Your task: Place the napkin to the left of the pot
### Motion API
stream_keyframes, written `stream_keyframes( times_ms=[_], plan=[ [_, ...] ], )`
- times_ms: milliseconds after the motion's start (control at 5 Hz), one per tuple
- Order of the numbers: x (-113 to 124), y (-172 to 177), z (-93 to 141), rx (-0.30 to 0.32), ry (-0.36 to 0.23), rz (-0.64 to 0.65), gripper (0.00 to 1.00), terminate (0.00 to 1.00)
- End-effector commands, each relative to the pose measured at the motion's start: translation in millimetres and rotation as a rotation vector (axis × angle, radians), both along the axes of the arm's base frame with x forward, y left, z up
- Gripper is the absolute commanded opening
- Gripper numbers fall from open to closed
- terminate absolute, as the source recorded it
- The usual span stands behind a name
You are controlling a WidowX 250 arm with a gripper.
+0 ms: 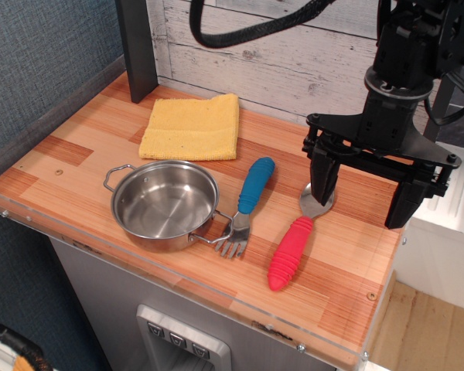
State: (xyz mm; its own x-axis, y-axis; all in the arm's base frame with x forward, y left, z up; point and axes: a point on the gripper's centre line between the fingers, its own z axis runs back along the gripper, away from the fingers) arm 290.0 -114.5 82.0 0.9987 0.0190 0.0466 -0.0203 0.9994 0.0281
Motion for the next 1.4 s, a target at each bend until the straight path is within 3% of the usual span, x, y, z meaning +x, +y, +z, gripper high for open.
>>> stream_keyframes(
  times_ms=[0,400,600,800,1200],
  plan=[
    [0.0,0.0,0.0,0.0,0.0,0.0,1.0,0.0],
    [3.2,43.9,6.7,-0.044,-0.037,0.27,1.0,0.0],
    [10.6,67.7,7.1,-0.06,-0.057,0.297,1.0,0.0],
    [23.2,103.1,11.7,-0.013,-0.145,0.349,1.0,0.0],
    [35.7,147.3,6.5,0.006,-0.125,0.462,1.0,0.0]
  ],
)
